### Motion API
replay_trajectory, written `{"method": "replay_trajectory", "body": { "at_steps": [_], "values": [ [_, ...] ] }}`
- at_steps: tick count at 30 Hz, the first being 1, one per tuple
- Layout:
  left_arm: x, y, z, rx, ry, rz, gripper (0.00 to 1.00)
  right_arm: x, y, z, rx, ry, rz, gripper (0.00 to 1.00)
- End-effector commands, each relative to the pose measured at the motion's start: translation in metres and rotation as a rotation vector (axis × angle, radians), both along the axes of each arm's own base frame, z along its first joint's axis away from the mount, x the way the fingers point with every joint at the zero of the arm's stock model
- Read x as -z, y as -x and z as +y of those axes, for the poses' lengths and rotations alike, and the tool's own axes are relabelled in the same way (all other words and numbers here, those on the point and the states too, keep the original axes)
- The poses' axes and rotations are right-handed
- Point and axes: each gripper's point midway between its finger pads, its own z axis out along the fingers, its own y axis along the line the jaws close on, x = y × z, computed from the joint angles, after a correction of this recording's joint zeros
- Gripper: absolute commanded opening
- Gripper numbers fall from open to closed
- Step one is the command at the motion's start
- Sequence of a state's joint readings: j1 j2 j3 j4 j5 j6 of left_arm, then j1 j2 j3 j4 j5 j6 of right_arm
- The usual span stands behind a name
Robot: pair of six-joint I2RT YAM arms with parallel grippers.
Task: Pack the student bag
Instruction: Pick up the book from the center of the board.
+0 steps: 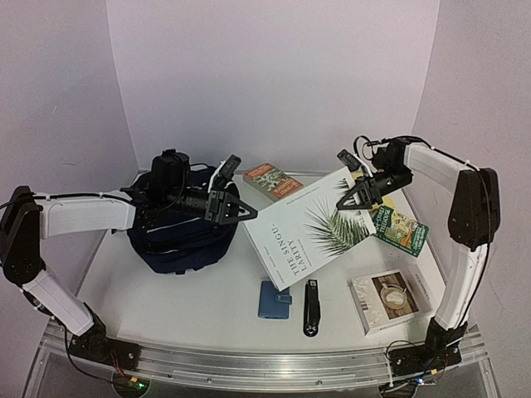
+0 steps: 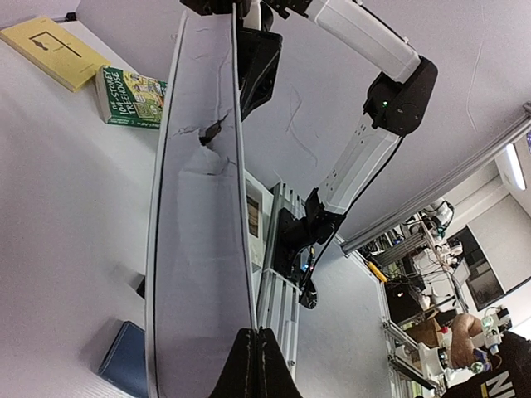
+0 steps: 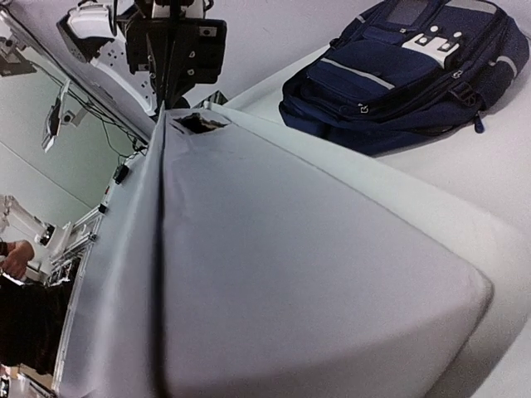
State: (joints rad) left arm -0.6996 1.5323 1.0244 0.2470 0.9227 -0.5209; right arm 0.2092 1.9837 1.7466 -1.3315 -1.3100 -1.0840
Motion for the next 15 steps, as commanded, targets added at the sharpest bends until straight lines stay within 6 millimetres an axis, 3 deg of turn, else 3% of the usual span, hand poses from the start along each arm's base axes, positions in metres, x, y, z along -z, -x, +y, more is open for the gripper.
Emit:
{"method": "replay_trajectory", "body": {
  "at_steps": [1, 2, 3, 5, 6, 10, 15],
  "values": [
    [-0.039, -0.009, 0.013, -0.099, 0.086, -0.142, 0.10, -0.050, 0.045, -0.006, 0.031, -0.016, 0.288, 0.37],
    [-0.038, -0.013, 0.016, -0.132, 0.080, -0.147, 0.20, -0.054, 0.044, -0.006, 0.035, -0.028, 0.287, 0.28],
    [-0.038, -0.017, 0.020, -0.165, 0.074, -0.152, 0.40, -0.059, 0.044, -0.006, 0.040, -0.039, 0.286, 0.24],
    [-0.038, -0.025, 0.028, -0.238, 0.050, -0.160, 0.68, -0.069, 0.043, -0.004, 0.047, -0.057, 0.289, 0.16],
    [-0.037, -0.030, 0.033, -0.285, 0.036, -0.167, 0.76, -0.074, 0.041, -0.004, 0.052, -0.072, 0.285, 0.13],
    [-0.036, -0.037, 0.059, -0.425, 0.026, -0.178, 0.97, -0.091, 0.032, 0.000, 0.068, -0.129, 0.305, 0.05],
    [-0.023, -0.032, 0.070, -0.454, 0.012, -0.135, 1.00, -0.104, 0.015, 0.005, 0.080, -0.185, 0.340, 0.00]
  ]
}}
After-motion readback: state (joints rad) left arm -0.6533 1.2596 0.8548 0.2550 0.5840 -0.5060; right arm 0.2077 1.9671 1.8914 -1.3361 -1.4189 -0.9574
